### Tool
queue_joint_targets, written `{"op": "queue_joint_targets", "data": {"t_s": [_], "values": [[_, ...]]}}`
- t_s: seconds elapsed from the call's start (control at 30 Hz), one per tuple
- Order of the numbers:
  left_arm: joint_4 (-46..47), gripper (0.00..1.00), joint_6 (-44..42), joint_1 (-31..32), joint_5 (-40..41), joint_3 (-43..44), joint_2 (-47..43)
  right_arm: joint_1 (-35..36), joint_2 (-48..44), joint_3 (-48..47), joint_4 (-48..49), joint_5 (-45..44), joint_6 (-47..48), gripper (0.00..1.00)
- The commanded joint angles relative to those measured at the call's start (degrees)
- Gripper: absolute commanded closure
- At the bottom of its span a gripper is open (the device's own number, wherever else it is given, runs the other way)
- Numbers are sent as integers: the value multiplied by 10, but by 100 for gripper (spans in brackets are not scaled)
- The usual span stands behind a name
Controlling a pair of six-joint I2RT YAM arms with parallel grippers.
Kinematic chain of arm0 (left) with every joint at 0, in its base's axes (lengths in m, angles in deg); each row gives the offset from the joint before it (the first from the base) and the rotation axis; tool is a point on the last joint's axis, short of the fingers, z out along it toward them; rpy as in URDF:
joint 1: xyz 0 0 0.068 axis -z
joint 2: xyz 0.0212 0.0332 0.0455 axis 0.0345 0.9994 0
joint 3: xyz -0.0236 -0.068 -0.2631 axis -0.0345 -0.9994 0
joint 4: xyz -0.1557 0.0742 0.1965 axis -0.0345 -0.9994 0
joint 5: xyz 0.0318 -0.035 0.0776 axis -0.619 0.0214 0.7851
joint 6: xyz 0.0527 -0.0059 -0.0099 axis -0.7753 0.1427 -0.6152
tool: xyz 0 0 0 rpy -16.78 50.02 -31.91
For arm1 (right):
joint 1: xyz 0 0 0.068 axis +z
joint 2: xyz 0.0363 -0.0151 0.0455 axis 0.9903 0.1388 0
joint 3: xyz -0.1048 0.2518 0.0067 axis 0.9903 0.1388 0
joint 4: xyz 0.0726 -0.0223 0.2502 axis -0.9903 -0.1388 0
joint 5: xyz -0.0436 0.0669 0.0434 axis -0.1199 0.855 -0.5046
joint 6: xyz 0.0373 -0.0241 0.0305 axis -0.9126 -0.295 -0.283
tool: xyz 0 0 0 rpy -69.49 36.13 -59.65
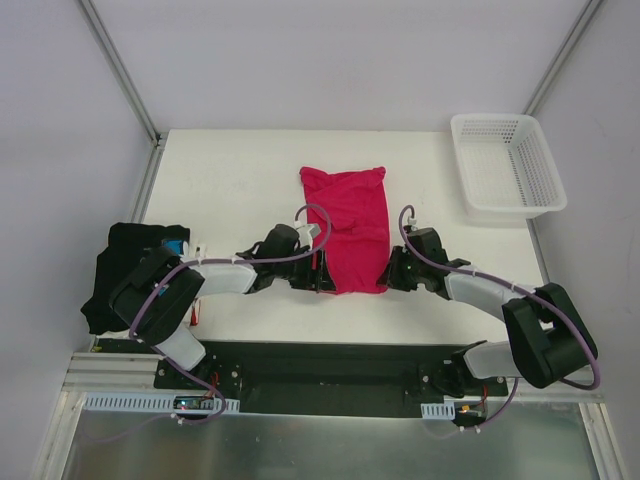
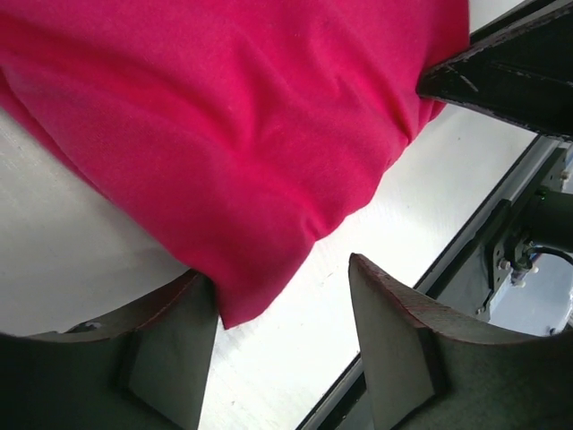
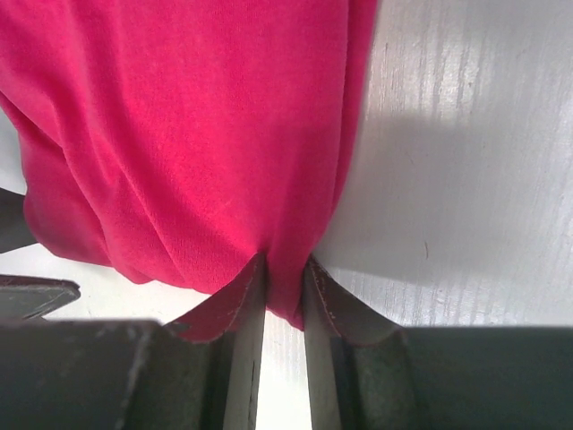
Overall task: Fold and stack the t-shirts
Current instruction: Grab one side of the 2/3 rectangular tshirt with both arms
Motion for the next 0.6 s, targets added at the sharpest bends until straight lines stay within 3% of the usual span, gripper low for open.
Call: {"op": "queue_joint_targets", "data": {"t_s": [0.0, 0.27, 0.47, 0.57], "values": [[-46, 51, -16, -6, -2, 16, 20, 2, -9, 16, -35, -19, 6, 75], [-56, 87, -16, -6, -3, 30, 37, 2, 2, 11, -33, -16, 12, 76], [-75, 98, -24, -6, -9, 39, 37, 2, 7, 14, -28, -8, 16, 87], [-87, 100, -29, -7, -14, 45, 36, 1, 3, 16, -28, -6, 19, 98]]}}
